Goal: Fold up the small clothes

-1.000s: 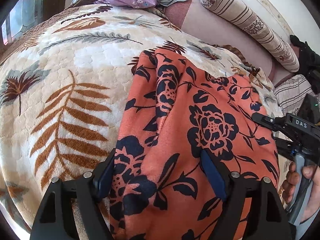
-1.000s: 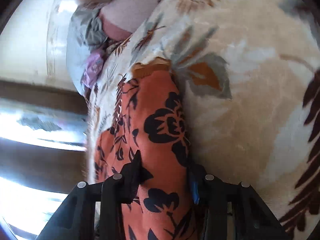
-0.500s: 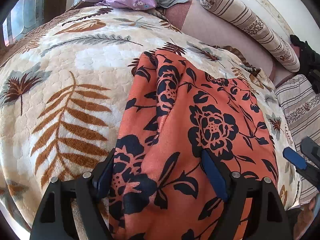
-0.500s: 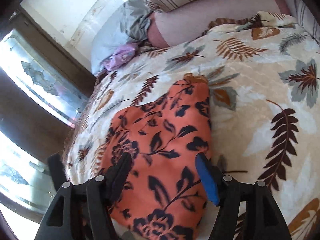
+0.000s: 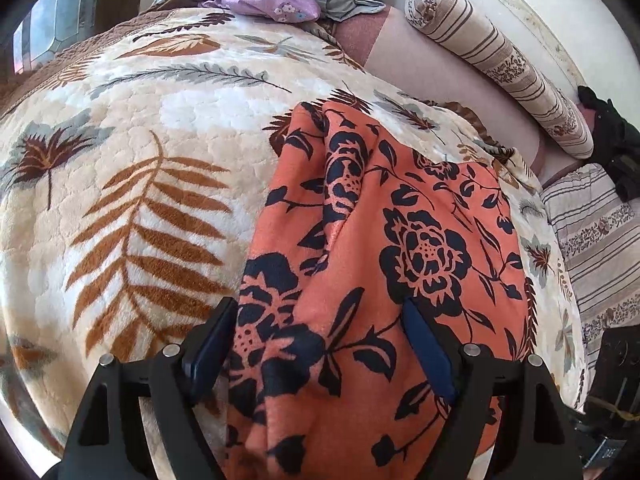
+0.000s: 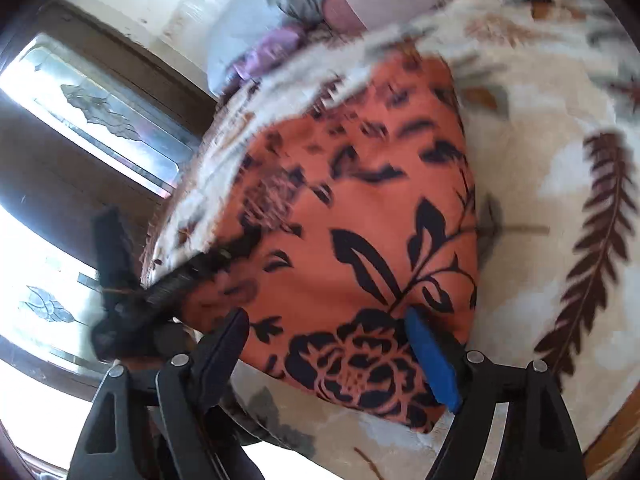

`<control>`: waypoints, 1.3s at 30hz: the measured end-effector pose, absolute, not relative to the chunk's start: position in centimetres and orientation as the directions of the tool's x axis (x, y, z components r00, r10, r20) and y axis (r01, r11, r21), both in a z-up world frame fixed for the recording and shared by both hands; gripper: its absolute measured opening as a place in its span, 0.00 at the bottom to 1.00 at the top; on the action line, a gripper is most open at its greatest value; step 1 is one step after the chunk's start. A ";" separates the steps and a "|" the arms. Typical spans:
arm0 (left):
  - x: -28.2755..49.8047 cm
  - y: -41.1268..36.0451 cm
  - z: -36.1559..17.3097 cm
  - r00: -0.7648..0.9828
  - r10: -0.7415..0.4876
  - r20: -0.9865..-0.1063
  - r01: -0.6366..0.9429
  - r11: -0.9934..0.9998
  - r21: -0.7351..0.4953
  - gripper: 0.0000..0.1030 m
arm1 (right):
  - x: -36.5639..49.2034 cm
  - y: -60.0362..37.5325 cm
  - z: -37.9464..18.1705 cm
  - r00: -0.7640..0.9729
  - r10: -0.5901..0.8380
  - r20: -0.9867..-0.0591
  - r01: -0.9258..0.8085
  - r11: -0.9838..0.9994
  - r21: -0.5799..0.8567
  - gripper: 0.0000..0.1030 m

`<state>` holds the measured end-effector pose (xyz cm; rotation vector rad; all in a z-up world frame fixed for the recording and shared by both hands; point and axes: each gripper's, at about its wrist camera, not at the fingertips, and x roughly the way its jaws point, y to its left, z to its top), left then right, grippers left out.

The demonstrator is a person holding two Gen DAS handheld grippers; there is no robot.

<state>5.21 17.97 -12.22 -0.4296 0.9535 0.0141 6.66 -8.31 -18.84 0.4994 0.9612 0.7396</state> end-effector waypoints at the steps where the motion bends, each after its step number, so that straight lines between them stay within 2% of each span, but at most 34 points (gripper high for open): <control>1: 4.4 18.6 -11.8 0.594 -0.187 -0.782 -0.214 0.901 -0.378 0.81 | 6.2 -8.7 -19.0 0.366 0.768 -0.525 -0.332 0.635 0.697 0.80; 4: 1.8 20.3 -11.4 0.626 -0.215 -0.749 -0.259 0.849 -0.461 0.81 | 5.6 -9.2 -19.1 0.382 0.774 -0.505 -0.339 0.625 0.703 0.80; 6: 1.2 20.7 -13.3 0.558 -0.268 -0.785 -0.280 0.830 -0.482 0.70 | 5.3 -9.2 -19.3 0.390 0.771 -0.504 -0.360 0.631 0.687 0.80; 8: 1.0 21.1 -13.1 0.554 -0.276 -0.786 -0.287 0.822 -0.491 0.48 | 4.9 -9.1 -19.5 0.395 0.771 -0.499 -0.364 0.630 0.686 0.80; 9: 1.0 21.3 -13.3 0.545 -0.310 -0.779 -0.287 0.803 -0.521 0.45 | 4.8 -9.2 -19.6 0.393 0.775 -0.496 -0.366 0.626 0.688 0.80; 11: 0.7 21.7 -13.5 0.552 -0.326 -0.768 -0.298 0.783 -0.546 0.44 | 5.6 -9.2 -19.3 0.380 0.788 -0.484 -0.369 0.609 0.702 0.80; 13: 0.4 21.6 -13.3 0.558 -0.324 -0.764 -0.314 0.770 -0.555 0.48 | 5.8 -9.7 -19.5 0.368 0.808 -0.461 -0.364 0.581 0.728 0.80; 17: 1.3 21.3 -12.1 0.531 -0.328 -0.781 -0.320 0.776 -0.543 0.77 | 6.0 -10.2 -20.1 0.366 0.833 -0.416 -0.347 0.537 0.769 0.80; 21: 4.4 21.6 -9.8 0.575 -0.276 -0.770 -0.303 0.803 -0.514 0.80 | 6.0 -10.4 -20.2 0.363 0.841 -0.401 -0.352 0.522 0.777 0.80; 25: 8.9 21.4 -10.8 0.527 -0.295 -0.797 -0.293 0.817 -0.496 0.81 | 6.3 -10.9 -20.3 0.344 0.855 -0.388 -0.338 0.498 0.799 0.80; 26: 10.0 21.0 -11.7 0.497 -0.295 -0.816 -0.284 0.833 -0.474 0.80 | 6.4 -11.2 -20.3 0.337 0.859 -0.385 -0.334 0.492 0.804 0.80; 28: 10.8 20.8 -13.5 0.456 -0.292 -0.840 -0.299 0.839 -0.454 0.65 | 6.6 -11.3 -20.3 0.325 0.864 -0.384 -0.325 0.484 0.813 0.80; 31: 9.4 20.8 -12.2 0.510 -0.302 -0.805 -0.279 0.827 -0.487 0.60 | 6.8 -11.8 -19.2 0.306 0.858 -0.413 -0.287 0.496 0.820 0.80; 33: 8.5 20.7 -11.4 0.525 -0.312 -0.792 -0.266 0.824 -0.501 0.69 | 6.8 -12.6 -17.8 0.333 0.853 -0.402 -0.282 0.497 0.821 0.80; 35: 7.9 20.8 -10.9 0.534 -0.310 -0.786 -0.251 0.830 -0.498 0.83 | 7.0 -13.6 -16.3 0.382 0.839 -0.388 -0.306 0.511 0.803 0.81; 38: 7.8 20.9 -11.2 0.537 -0.325 -0.778 -0.237 0.828 -0.509 0.85 | 8.7 -15.4 -16.1 0.443 0.800 -0.405 -0.266 0.549 0.792 0.92; 39: 8.0 20.8 -11.9 0.518 -0.334 -0.787 -0.235 0.830 -0.507 0.86 | 9.7 -15.7 -16.9 0.438 0.793 -0.423 -0.222 0.552 0.804 0.92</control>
